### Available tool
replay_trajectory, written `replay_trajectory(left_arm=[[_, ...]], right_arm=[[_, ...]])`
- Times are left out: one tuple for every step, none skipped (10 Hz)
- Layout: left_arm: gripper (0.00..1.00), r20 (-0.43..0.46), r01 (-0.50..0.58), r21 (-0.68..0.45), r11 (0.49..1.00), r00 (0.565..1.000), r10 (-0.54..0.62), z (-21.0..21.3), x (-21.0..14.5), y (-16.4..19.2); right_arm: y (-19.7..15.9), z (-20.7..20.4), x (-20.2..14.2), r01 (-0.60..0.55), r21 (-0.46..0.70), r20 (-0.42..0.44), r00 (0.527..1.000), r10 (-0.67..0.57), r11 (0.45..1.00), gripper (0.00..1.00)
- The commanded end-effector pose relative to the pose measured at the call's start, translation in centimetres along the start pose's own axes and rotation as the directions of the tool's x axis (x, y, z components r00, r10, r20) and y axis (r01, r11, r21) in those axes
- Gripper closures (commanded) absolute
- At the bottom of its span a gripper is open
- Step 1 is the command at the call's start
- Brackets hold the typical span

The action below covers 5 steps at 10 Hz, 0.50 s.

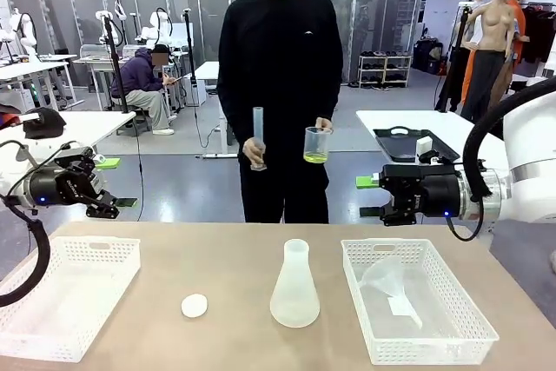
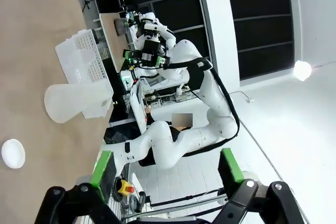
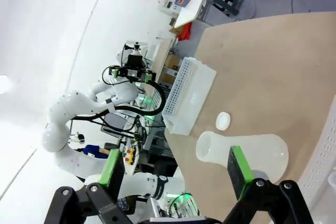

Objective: Prepare the solutions needed for the experiment.
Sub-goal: Pick up the Plastic Funnel and insert it into the Big flask.

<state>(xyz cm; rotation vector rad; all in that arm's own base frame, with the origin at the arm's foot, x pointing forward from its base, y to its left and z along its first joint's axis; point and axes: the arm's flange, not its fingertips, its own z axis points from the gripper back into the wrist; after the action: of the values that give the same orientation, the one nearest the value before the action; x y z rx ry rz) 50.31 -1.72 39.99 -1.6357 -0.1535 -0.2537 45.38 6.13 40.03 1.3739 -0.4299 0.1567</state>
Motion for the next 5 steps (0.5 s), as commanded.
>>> replay_trajectory(left_arm=[[0.0,0.055,-0.023,0.035,0.999,0.998,0.021,-0.08,0.29,-0.02],[0.0,0.056,-0.019,0.08,0.997,0.998,0.014,-0.07,0.48,0.17],[0.0,0.054,-0.02,0.083,0.996,0.998,0.016,-0.25,0.55,0.02],[0.0,0.051,-0.024,0.088,0.996,0.999,0.02,-0.4,0.63,0.05],[0.0,0.036,-0.005,0.057,0.998,0.999,0.003,0.42,0.44,0.52]], right_arm=[[0.58,0.73,1.06,0.01,0.023,0.044,0.999,-0.011,1.0,0.0],[0.49,0.94,1.27,0.042,0.027,0.062,0.997,-0.044,0.999,0.0],[0.64,1.04,1.35,0.05,0.016,0.066,0.996,-0.051,0.999,0.0],[0.78,1.21,1.34,0.041,-0.01,0.076,0.996,-0.04,0.999,0.0],[0.02,1.48,0.87,0.019,0.013,0.051,0.998,-0.02,1.0,0.0]])
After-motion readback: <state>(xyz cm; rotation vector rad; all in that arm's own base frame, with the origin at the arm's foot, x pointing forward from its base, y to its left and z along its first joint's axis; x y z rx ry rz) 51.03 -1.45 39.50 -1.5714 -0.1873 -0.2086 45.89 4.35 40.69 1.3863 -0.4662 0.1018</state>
